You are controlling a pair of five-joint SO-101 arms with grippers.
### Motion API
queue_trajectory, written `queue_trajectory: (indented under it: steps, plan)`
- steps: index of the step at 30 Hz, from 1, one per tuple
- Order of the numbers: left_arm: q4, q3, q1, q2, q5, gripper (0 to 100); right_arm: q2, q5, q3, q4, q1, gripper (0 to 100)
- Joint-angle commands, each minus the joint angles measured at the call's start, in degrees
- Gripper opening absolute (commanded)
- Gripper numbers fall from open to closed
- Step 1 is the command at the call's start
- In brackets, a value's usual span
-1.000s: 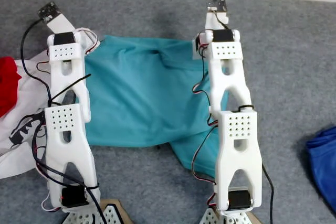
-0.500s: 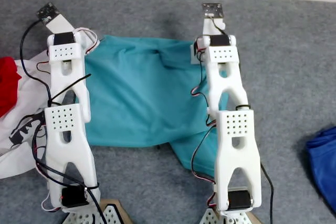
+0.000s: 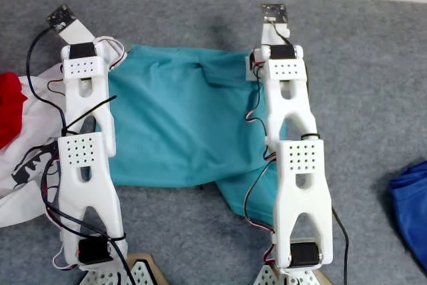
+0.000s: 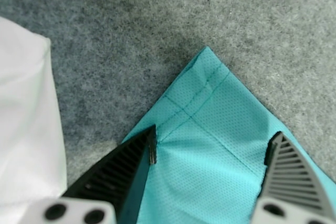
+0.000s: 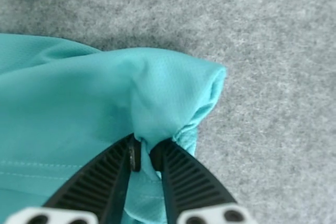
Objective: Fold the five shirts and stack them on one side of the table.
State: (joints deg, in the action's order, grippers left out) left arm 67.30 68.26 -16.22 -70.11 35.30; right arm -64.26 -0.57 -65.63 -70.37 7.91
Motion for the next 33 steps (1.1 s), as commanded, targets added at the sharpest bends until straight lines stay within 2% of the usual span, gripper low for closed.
queue_trajectory:
  steps: [1, 5, 11, 15, 22, 33]
  plan:
    - [-0.5, 1.2, 1.3, 0.0, 0.6, 34, 0.6, -0.6, -4.4, 0.4, -1.1, 2.8]
    - [-0.4, 1.2, 1.5, 0.0, 0.5, 34, 0.7, -0.6, -5.0, -2.1, -1.6, 3.8]
    - [-0.4, 1.1, 1.5, -0.2, 0.4, 34, 2.2, -0.5, -11.6, -12.5, 0.7, 20.2]
    - [-0.4, 1.1, 1.5, -0.2, 0.4, 34, 2.0, -0.5, -18.6, -18.2, 2.3, 19.4]
    - [-0.4, 1.1, 1.5, -0.3, 0.4, 34, -1.5, -0.4, -19.9, -21.7, 3.0, 11.6]
    - [-0.4, 1.1, 2.2, -0.3, 0.4, 34, -0.2, -0.4, -20.2, -24.8, 0.2, 11.7]
